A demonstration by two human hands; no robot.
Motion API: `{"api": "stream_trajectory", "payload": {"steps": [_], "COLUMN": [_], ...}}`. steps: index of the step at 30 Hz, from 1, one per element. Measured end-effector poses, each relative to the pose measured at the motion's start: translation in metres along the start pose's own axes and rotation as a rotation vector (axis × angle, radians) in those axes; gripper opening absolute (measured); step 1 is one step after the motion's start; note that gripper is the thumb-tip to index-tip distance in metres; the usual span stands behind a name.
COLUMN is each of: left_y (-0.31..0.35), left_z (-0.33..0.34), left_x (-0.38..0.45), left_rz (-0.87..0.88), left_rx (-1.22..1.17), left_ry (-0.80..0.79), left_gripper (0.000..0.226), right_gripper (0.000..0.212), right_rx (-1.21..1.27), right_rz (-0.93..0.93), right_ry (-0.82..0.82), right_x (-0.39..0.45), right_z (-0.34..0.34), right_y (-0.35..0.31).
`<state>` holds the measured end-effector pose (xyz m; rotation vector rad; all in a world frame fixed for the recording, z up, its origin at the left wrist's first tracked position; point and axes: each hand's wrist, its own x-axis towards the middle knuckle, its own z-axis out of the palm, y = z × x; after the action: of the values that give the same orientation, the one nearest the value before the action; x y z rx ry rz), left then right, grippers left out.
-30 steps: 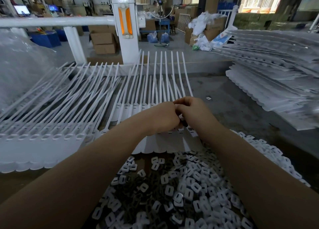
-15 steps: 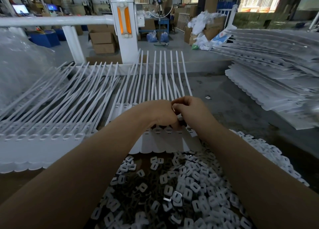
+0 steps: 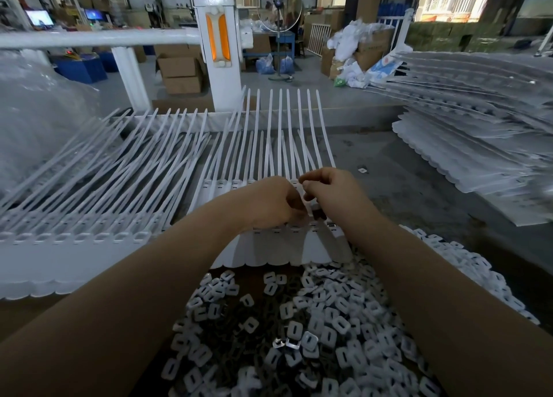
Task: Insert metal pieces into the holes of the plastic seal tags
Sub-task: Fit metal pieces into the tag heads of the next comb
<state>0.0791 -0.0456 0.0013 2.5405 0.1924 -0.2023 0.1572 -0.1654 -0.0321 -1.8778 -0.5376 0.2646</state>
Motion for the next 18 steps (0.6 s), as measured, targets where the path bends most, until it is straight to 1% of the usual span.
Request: {"api": "stream_trajectory", "payload": {"steps": [2, 4, 5, 7, 9, 11, 14, 18], "left_y": [-0.003, -0.003, -0.001, 0.006, 0.013, 0.016, 0.015, 0.016], "left_z": [-0.003, -0.004, -0.005, -0.006, -0.004, 0.000, 0.006, 0.007], "left_x": [-0.005, -0.015, -0.020, -0.031, -0.039, -0.041, -0.041, -0.041], "left_rz": [0.094, 0.214, 0.272, 0.366, 0.424, 0.456, 0.443, 0.425], "left_rx": [0.020, 0.003, -0.031, -0.075, -0.055, -0.002, 0.076, 0.075], "left_ry": [0.075, 0.127, 0.093, -0.066, -0.205, -0.247, -0.220, -0.214], "left_gripper": [0.006, 0.007, 0.009, 0.011, 0.012, 0.012, 0.017, 0.020], "right_gripper": [0.012, 0.012, 0.012, 0.011, 0.011, 0.013, 0.016, 0.015], "right_rx": [0.004, 0.003, -0.001, 0.003, 0.006, 0.003, 0.015, 0.018], "right_rz": [0.007, 0.014, 0.014, 0.005, 0.004, 0.014, 0.011, 0.007], "right_ry": [-0.006, -0.007, -0.002, 0.010, 0.013, 0.009, 0.002, -0.001], "right_x": [0.000, -0.001, -0.001, -0.001, -0.001, -0.001, -0.002, -0.003], "right_z": [0.000, 0.000, 0.000, 0.000, 0.001, 0.001, 0.001, 0.000], "right_y": [0.000, -0.001, -0.001, -0.001, -0.001, 0.000, -0.001, -0.003]}}
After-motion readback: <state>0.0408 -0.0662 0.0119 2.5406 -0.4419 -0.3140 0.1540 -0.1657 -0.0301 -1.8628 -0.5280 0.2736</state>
